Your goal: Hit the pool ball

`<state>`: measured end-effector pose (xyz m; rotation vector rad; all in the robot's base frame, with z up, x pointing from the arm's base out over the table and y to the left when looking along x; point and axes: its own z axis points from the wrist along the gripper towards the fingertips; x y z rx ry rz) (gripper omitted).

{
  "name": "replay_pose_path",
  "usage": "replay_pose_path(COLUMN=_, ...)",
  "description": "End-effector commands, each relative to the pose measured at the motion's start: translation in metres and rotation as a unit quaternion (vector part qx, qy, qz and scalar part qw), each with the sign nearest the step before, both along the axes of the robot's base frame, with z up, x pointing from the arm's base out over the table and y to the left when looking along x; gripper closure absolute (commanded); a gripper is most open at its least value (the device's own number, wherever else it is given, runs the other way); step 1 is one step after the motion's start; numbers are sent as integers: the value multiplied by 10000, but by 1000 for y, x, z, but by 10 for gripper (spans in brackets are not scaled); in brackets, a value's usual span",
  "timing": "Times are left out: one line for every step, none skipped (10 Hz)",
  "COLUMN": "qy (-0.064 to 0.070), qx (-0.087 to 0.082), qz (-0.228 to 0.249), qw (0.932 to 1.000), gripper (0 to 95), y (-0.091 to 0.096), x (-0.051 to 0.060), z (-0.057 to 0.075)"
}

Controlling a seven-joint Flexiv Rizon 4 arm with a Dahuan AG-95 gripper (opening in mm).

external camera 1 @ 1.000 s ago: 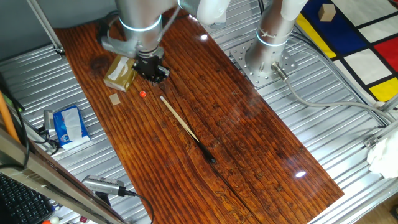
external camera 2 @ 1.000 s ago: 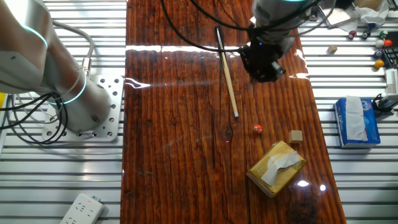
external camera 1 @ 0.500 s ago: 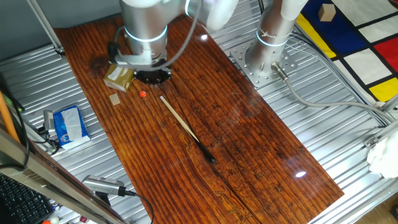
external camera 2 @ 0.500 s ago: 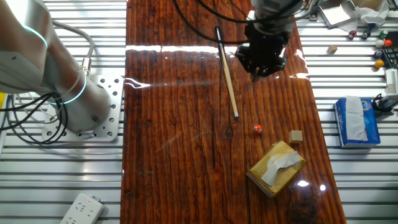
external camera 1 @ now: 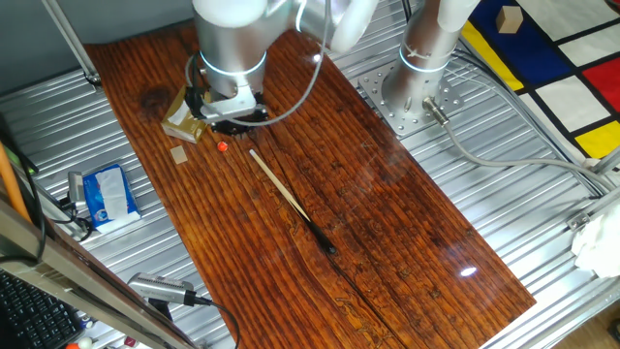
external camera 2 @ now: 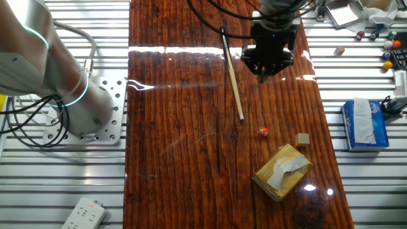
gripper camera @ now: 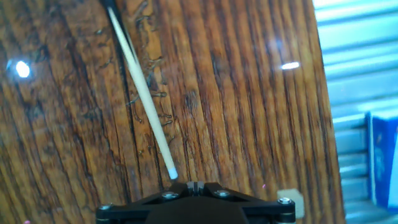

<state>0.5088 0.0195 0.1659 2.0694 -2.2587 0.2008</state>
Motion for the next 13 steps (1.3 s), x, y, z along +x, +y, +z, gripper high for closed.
replay_pose_path(qy=-56, qx=1108, qz=-148, qw=9937, gripper=950, y=16, x=10, z=-3)
replay_pose_path(qy=-73, qx=1224, qz=78, qw=9924, gripper=950, y=23, x=13, z=-4)
replay_pose_path(qy=-83, qx=1347, qz=185, qw=9907, gripper=950, y=25, x=15, z=-4)
replay_pose_path(qy=-106, qx=1517, qz=265, qw=9880, gripper=950, y=25, x=15, z=-4)
replay_pose_path(qy=-136, qx=1593, qz=280, qw=9867, gripper=950, y=25, x=15, z=-4)
replay_pose_path(qy=-154, qx=1525, qz=299, qw=9877, gripper=950, y=25, x=15, z=-4)
replay_pose_path(qy=-159, qx=1514, qz=275, qw=9880, gripper=950, y=25, x=15, z=-4)
replay_pose_path(qy=-157, qx=1495, qz=282, qw=9882, gripper=950, y=25, x=15, z=-4)
replay_pose_path(qy=-156, qx=1475, qz=276, qw=9885, gripper=950, y=24, x=15, z=-4)
replay_pose_path(qy=-148, qx=1448, qz=268, qw=9890, gripper=950, y=24, x=15, z=-4)
replay_pose_path(qy=-150, qx=1316, qz=278, qw=9908, gripper=950, y=24, x=15, z=-4)
replay_pose_path(qy=-151, qx=1290, qz=262, qw=9912, gripper=950, y=24, x=15, z=-4)
replay_pose_path(qy=-157, qx=1289, qz=165, qw=9914, gripper=950, y=24, x=15, z=-4)
